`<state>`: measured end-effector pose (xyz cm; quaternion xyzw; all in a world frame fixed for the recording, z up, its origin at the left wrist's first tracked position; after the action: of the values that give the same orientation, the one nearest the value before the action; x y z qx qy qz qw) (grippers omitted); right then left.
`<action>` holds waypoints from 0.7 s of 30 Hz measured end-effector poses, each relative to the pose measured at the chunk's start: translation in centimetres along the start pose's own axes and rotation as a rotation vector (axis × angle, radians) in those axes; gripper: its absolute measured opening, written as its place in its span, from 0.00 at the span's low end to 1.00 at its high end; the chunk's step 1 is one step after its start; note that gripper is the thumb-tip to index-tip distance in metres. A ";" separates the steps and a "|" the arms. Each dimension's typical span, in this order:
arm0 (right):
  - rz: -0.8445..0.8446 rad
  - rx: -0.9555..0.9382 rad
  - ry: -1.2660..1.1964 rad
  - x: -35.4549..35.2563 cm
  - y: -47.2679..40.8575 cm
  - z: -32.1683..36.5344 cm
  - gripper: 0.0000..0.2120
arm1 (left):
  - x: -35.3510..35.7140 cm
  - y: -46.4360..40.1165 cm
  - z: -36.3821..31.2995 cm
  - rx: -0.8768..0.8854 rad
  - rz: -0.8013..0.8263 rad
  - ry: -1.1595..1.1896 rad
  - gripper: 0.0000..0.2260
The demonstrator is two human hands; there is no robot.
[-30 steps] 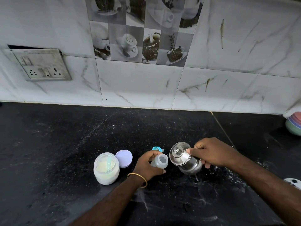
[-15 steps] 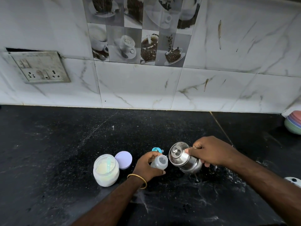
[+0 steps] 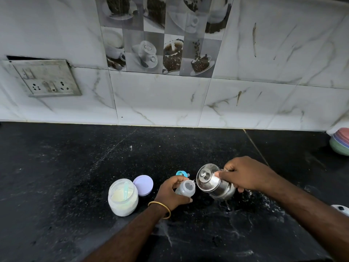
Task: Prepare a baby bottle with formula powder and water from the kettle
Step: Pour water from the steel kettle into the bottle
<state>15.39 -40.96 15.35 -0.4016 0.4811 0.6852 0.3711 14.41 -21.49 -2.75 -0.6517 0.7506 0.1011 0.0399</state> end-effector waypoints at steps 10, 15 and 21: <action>-0.013 0.017 0.009 -0.1 0.1 -0.1 0.24 | 0.1 0.1 0.0 -0.013 0.000 0.013 0.26; -0.014 0.016 0.005 -0.2 0.2 -0.1 0.24 | 0.1 0.2 0.0 -0.020 0.007 0.010 0.27; -0.019 0.023 0.003 -0.4 0.4 0.0 0.24 | 0.2 0.1 0.0 -0.022 0.009 0.014 0.27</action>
<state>15.13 -41.10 15.83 -0.4030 0.4857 0.6754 0.3815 14.24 -21.64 -2.81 -0.6494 0.7527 0.1050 0.0274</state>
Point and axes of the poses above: each hand's wrist, its own y-axis away from the middle knuckle, its own x-axis out of the palm, z = x × y, the point moved 8 cm from there along -y, towards the middle knuckle, and after that the axes turned 4 degrees about z, right-handed, at the moved point
